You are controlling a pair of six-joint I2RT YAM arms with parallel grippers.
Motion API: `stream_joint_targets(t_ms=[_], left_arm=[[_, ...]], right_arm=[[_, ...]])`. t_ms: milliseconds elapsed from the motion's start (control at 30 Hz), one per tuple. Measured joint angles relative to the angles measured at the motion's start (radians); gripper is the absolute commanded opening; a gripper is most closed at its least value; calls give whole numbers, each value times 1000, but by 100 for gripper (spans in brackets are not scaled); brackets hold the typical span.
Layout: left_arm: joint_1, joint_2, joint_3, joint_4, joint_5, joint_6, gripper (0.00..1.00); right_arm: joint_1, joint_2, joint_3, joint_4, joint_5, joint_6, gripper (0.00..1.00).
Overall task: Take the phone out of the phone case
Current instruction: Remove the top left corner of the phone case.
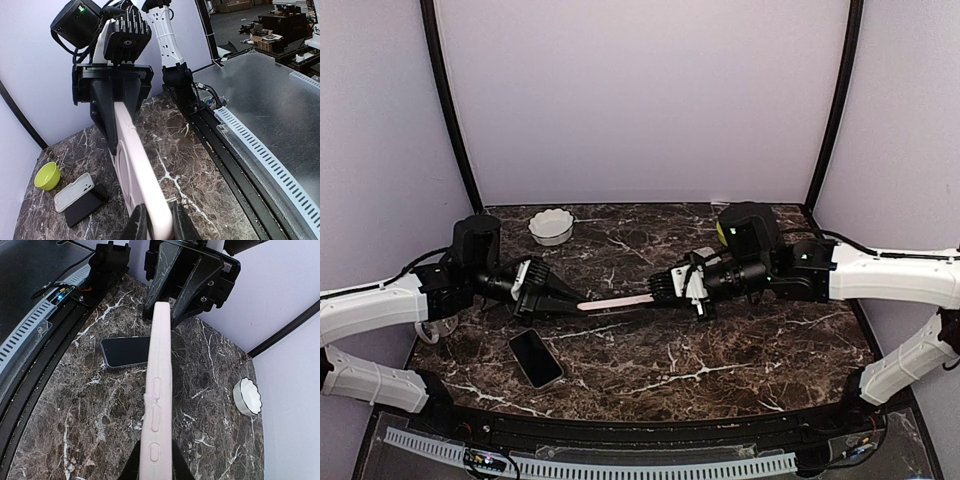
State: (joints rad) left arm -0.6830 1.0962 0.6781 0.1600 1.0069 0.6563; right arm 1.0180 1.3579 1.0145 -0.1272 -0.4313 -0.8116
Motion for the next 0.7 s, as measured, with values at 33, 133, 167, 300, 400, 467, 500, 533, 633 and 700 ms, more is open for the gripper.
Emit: stream_joint_targets(t_ms=[33, 133, 167, 300, 400, 467, 500, 533, 633, 700], left_arm=[[0, 0, 0, 0, 0, 3, 10], [0, 0, 0, -13, -3, 16, 10], [0, 0, 0, -19, -3, 22, 10], [0, 2, 2, -34, -2, 40, 10], [0, 5, 6, -39, 2, 49, 10], [0, 11, 10, -42, 7, 51, 9], [0, 13, 11, -43, 10, 52, 10], [0, 16, 13, -47, 14, 53, 10], [2, 22, 16, -50, 26, 56, 10], [2, 26, 18, -57, 32, 59, 10]], right_arm=[[2, 0, 1, -2, 7, -7, 0], [12, -1, 2, -2, 37, -40, 0], [18, -2, 2, -3, 45, -47, 0], [33, -9, 2, -6, 83, -89, 0], [39, -16, 0, -5, 102, -114, 0], [43, -20, -1, -5, 118, -136, 0], [46, -21, -2, -5, 125, -147, 0], [49, -23, -2, -6, 132, -158, 0], [57, -27, -5, -5, 150, -183, 0], [62, -29, -5, -5, 161, -195, 0]])
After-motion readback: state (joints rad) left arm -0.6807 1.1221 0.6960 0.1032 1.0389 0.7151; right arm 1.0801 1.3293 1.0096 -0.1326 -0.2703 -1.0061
